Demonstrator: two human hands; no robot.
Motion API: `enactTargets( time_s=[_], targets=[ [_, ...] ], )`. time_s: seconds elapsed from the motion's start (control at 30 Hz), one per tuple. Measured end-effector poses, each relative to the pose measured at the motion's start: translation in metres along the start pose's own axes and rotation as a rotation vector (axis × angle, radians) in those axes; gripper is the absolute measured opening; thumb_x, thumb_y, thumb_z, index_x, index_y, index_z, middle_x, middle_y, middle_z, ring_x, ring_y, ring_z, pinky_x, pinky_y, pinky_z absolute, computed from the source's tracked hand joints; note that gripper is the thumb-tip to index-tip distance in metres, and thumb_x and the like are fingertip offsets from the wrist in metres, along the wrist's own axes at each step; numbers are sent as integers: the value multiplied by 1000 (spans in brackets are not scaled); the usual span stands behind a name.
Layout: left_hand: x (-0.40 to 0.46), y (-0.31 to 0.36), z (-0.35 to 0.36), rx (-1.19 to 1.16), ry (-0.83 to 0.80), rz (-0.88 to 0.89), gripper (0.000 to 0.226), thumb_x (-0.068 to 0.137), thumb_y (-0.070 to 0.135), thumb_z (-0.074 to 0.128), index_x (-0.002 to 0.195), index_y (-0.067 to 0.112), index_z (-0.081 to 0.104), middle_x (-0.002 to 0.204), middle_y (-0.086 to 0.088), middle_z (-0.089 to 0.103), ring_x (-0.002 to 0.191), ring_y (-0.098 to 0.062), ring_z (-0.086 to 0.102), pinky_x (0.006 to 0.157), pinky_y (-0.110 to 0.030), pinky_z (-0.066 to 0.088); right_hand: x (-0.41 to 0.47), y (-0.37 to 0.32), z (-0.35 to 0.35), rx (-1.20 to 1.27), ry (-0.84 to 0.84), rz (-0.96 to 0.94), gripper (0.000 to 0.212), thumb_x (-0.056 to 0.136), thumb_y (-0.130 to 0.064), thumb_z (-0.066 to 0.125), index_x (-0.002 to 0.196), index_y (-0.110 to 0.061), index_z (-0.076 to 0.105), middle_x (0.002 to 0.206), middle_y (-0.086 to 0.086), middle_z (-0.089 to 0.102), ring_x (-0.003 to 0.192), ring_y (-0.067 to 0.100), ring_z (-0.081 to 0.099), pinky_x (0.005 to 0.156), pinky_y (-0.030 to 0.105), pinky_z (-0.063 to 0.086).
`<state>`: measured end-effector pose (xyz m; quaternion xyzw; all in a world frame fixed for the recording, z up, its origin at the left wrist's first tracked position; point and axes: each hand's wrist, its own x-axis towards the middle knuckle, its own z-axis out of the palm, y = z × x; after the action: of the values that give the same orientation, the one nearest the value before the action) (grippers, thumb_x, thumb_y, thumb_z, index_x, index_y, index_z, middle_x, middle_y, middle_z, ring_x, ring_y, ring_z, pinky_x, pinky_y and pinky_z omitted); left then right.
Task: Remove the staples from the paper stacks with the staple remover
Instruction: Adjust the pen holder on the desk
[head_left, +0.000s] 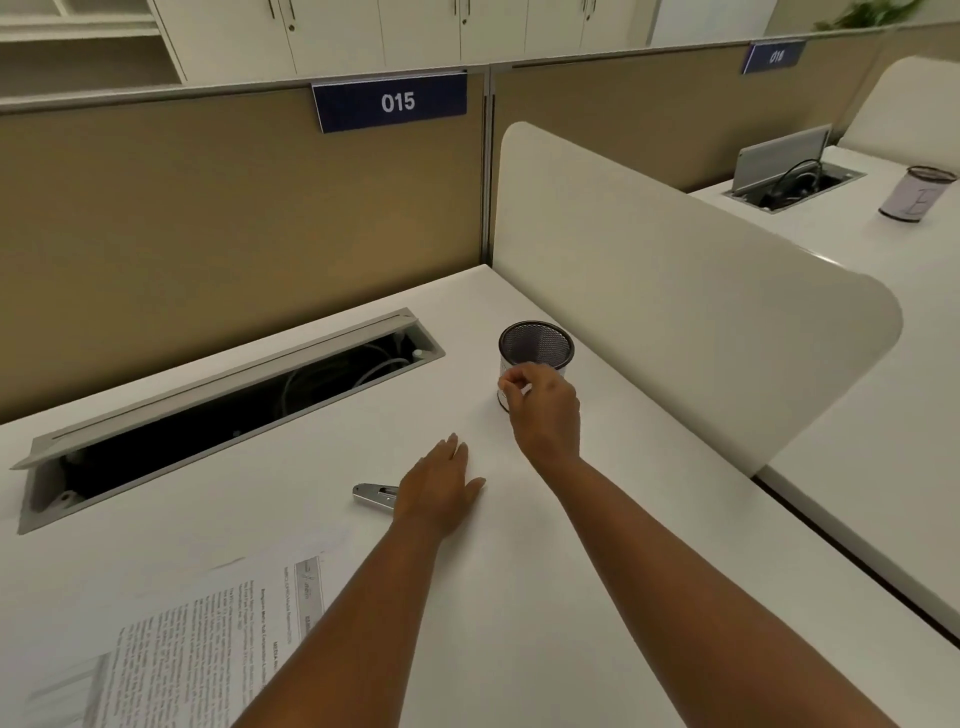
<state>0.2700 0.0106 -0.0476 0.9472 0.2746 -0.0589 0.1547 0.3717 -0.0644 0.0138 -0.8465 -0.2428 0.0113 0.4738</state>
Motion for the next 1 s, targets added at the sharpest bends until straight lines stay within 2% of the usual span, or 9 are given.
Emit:
enactTargets(
  time_s=[0.27,0.37,0.5,0.7,0.9,1.0],
  targets=[
    [8,-3,0,-33,-2,19,59,95,40,39,144,13,22,156,-1,16,143,-17,19,113,-34,26,40,-3,-8,-131,152,43,14,88,-22,53,90,-18,67,108,4,64,95,28,59,69,27,33],
    [13,-6,-2,-33,-22,39,55,95,39,39,143,15,26,156,0,18,142,-17,21,112,-34,29,50,2,-8,-165,163,83,16,87,-21,54,92,-18,69,107,6,63,97,29,58,69,28,33],
    [15,-10,-1,-57,-31,38,53,95,36,39,143,17,26,156,2,18,142,-14,21,112,-31,26,58,12,-9,-216,139,106,19,87,-18,53,94,-20,71,106,7,65,100,29,56,69,29,35],
    [13,-10,1,-95,-9,40,54,95,35,40,144,17,25,156,3,17,143,-13,18,113,-32,25,60,17,-10,-185,137,122,19,89,-18,55,97,-22,72,107,7,67,103,28,58,70,28,35],
    [12,-12,0,-92,0,54,58,94,41,39,145,19,21,156,3,18,142,-14,20,114,-32,23,52,10,-15,-67,217,106,11,81,-16,63,88,-19,72,102,3,69,95,23,61,69,24,34],
    [1,-17,-2,-124,110,95,55,96,41,36,145,23,20,154,4,23,142,-11,19,115,-28,13,34,4,-9,-48,220,30,9,81,-16,63,85,-18,71,100,1,69,92,21,61,68,22,32]
  ],
)
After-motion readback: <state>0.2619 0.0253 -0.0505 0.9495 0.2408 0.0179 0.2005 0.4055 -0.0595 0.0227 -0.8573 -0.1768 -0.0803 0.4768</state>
